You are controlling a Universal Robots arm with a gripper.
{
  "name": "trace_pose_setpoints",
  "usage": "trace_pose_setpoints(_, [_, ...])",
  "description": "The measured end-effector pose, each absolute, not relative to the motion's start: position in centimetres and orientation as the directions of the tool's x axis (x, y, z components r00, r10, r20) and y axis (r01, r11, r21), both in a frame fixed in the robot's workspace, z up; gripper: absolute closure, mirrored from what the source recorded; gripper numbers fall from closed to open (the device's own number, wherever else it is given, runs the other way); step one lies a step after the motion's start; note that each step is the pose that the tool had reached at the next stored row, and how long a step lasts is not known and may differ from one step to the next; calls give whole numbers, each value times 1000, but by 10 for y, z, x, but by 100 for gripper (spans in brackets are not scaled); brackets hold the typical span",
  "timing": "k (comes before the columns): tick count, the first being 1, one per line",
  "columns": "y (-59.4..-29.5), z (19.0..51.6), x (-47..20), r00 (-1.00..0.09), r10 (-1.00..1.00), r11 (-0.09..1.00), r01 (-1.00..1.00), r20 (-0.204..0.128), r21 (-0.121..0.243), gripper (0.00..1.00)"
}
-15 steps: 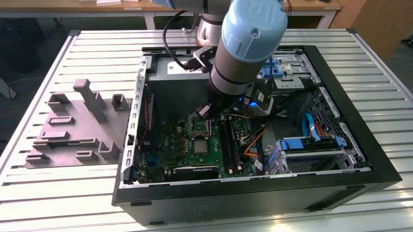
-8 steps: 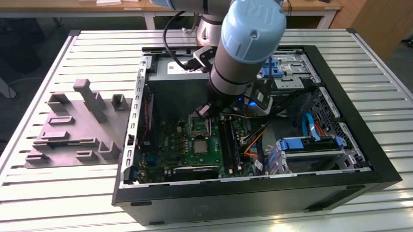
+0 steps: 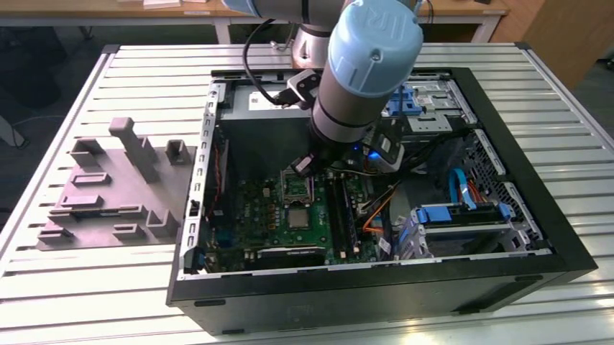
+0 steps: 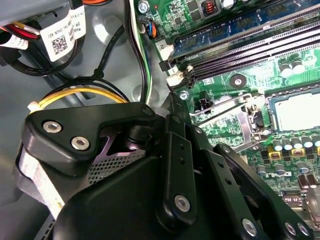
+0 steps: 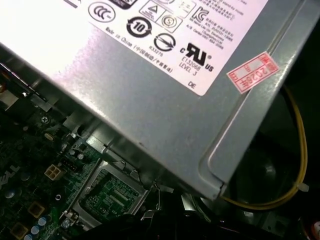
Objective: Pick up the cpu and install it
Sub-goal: 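Close the cpu cover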
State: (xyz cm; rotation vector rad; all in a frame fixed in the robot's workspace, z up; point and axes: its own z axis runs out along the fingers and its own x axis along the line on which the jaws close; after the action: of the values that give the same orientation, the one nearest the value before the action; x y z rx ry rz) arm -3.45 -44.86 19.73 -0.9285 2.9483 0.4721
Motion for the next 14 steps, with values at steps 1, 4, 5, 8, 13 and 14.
trace_pose_setpoints(1, [-449,197,-34,-823,-558,778,-562,-103,280,89])
trace_pose_setpoints(4, [-448,197,-35,-823,-559,780,-563,-100,275,89])
trace_pose_setpoints(5, [-448,197,-35,-823,-559,780,-563,-98,273,89])
trace_pose_setpoints(8, [-447,197,-35,-823,-560,783,-563,-93,266,89])
trace_pose_setpoints(13, [-446,198,-36,-823,-562,786,-563,-85,254,89])
trace_pose_setpoints(14, [-446,198,-36,-823,-562,787,-563,-84,253,89])
